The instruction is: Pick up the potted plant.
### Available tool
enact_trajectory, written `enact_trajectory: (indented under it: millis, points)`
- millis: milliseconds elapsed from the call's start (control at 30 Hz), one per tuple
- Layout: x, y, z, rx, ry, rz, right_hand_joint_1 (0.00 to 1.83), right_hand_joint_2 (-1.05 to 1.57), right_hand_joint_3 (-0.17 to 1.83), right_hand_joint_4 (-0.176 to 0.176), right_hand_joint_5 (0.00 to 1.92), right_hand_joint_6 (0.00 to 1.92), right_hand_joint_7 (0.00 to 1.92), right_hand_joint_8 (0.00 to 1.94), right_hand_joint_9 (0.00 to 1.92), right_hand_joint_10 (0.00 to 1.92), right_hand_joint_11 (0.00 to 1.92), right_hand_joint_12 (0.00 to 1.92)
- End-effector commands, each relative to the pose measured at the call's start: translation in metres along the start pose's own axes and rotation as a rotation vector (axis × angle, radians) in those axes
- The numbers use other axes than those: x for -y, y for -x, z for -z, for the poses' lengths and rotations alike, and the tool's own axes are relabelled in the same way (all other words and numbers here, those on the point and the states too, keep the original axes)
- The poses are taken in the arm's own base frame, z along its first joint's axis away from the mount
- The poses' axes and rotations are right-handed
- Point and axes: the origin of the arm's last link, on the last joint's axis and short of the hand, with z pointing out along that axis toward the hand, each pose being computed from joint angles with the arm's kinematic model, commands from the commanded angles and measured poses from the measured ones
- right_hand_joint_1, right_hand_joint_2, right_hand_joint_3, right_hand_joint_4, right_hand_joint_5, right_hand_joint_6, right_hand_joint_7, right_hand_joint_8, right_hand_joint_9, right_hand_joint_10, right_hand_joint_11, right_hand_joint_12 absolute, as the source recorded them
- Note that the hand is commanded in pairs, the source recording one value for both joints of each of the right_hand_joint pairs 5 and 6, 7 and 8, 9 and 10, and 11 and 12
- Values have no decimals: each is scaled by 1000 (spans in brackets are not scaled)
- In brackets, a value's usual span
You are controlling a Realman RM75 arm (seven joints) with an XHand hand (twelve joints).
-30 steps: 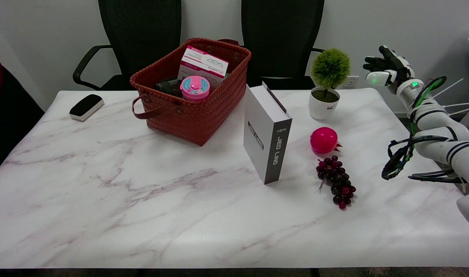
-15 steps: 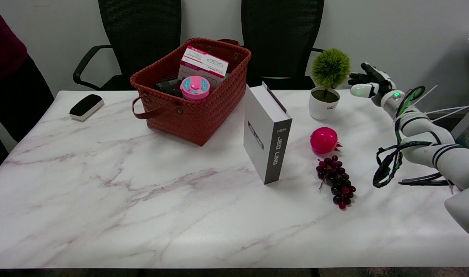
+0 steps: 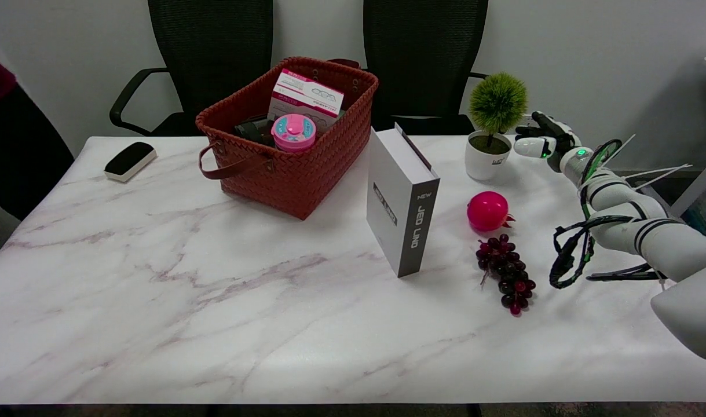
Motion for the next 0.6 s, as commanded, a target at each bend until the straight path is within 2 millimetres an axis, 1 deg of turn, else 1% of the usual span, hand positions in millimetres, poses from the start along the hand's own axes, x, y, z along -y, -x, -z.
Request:
enact_trajectory:
  millis: [33,133,267,433,600]
  points:
    - [-11,21,-3,22,61,12,1200,-782,527,0,15,15,364,364,368,368,201,201]
    - [-11,26,-3,31,63,16,1229,-753,479,0,33,33,377,377,372,372,199,199]
    - [-12,33,-4,43,65,18,1237,-760,518,0,41,41,380,380,373,373,199,199]
    - [-11,37,-4,58,62,47,1245,-759,553,0,45,45,377,377,371,371,200,200]
    - [-6,42,-6,70,48,52,1268,-720,519,0,63,63,387,387,370,370,199,199]
